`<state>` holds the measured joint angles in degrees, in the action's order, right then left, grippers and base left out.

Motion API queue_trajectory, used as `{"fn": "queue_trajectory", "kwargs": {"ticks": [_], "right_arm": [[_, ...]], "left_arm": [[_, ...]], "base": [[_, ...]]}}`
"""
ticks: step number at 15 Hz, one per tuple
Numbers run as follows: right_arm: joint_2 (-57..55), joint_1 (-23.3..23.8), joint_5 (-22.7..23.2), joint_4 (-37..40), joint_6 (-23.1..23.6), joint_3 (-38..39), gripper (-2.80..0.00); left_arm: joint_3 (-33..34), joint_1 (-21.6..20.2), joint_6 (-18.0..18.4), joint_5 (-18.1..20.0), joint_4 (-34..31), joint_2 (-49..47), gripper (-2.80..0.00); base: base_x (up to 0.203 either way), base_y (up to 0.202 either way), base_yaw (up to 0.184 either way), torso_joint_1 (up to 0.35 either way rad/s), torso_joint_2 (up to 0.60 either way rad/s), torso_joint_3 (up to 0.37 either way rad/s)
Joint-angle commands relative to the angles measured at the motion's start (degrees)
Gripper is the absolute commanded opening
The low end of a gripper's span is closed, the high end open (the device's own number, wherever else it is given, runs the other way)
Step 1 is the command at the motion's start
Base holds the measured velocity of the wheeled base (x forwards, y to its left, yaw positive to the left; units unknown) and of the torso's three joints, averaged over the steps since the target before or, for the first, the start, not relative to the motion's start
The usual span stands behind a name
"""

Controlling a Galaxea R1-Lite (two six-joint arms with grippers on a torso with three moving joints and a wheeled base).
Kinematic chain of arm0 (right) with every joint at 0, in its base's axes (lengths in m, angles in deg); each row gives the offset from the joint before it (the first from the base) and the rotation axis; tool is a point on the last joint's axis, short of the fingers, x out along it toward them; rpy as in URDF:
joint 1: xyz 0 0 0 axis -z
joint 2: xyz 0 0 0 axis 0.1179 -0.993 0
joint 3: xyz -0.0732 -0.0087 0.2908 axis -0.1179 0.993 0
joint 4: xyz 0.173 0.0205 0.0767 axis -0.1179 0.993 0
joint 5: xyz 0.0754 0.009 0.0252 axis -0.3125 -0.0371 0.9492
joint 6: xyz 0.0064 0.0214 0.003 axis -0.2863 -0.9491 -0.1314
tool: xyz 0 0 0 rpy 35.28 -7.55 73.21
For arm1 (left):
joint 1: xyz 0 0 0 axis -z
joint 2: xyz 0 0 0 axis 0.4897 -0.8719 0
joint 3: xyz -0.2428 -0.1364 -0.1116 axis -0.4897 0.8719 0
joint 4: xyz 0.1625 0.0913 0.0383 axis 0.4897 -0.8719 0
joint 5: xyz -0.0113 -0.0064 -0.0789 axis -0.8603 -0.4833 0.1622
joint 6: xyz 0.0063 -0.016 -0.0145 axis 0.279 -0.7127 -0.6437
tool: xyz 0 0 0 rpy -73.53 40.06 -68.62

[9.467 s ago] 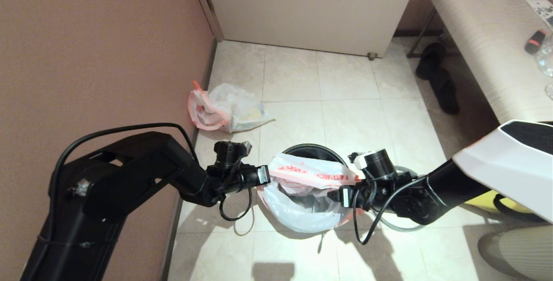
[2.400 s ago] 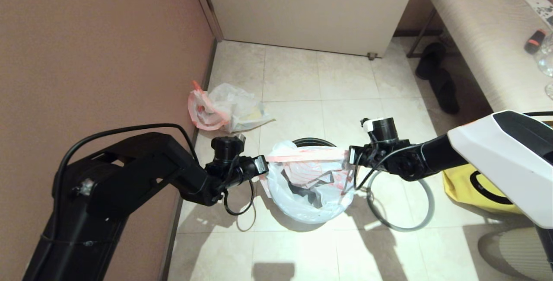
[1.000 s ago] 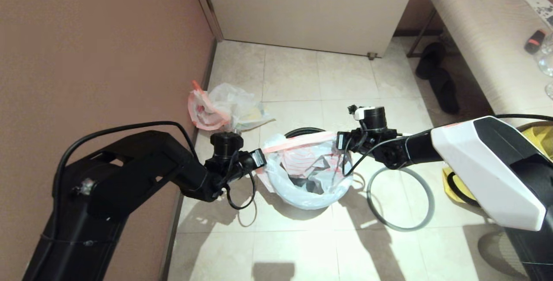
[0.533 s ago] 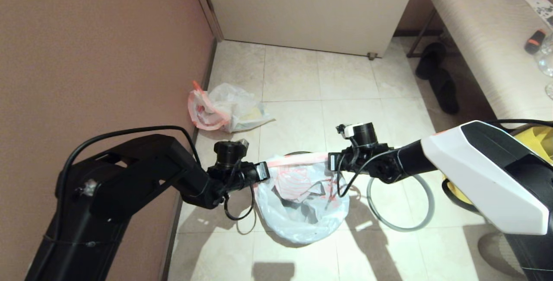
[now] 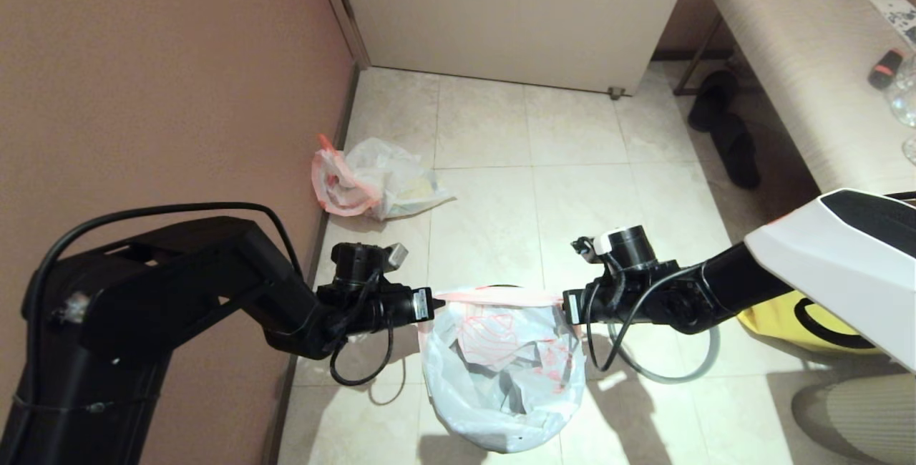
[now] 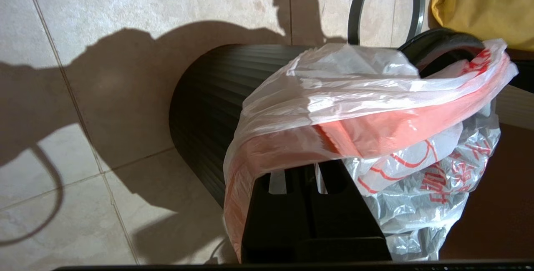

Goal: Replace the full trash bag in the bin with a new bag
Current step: Put the new garbage bag on the trash can

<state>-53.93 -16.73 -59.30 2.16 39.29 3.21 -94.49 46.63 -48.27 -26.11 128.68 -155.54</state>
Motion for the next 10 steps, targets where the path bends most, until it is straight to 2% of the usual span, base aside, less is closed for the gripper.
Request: {"fn": "queue_trajectory", "kwargs": {"ticks": [1,4,8,10], "right_arm": [[1.66,-0.14,0.39,-1.13,-0.08,0.37,-2.8],[1.66,-0.15,0.54,-5.04,-0.31,0.37,-2.8],[2.13,-0.48,1.79,-5.57,-0.33,0.77,-2.8],[4.35,-1.91,2.96,-5.28,-0.24,3.62,-2.8]], "left_arm": [[-0.41,-0.16,-0.25,0.09,0.3,0.09,-2.8],[-1.93,0.01,-0.65,-0.14,0.38,-0.77,-2.8],[-4.18,0.1,-1.84,-0.11,0.66,-1.79,-2.8],[-4.22,0.36,-1.88,-0.15,0.74,-1.82,-2.8]], "base": [[0.0,0.0,0.0,0.0,0.0,0.0],[0.0,0.0,0.0,0.0,0.0,0.0],[0.0,0.0,0.0,0.0,0.0,0.0],[0.0,0.0,0.0,0.0,0.0,0.0]]}}
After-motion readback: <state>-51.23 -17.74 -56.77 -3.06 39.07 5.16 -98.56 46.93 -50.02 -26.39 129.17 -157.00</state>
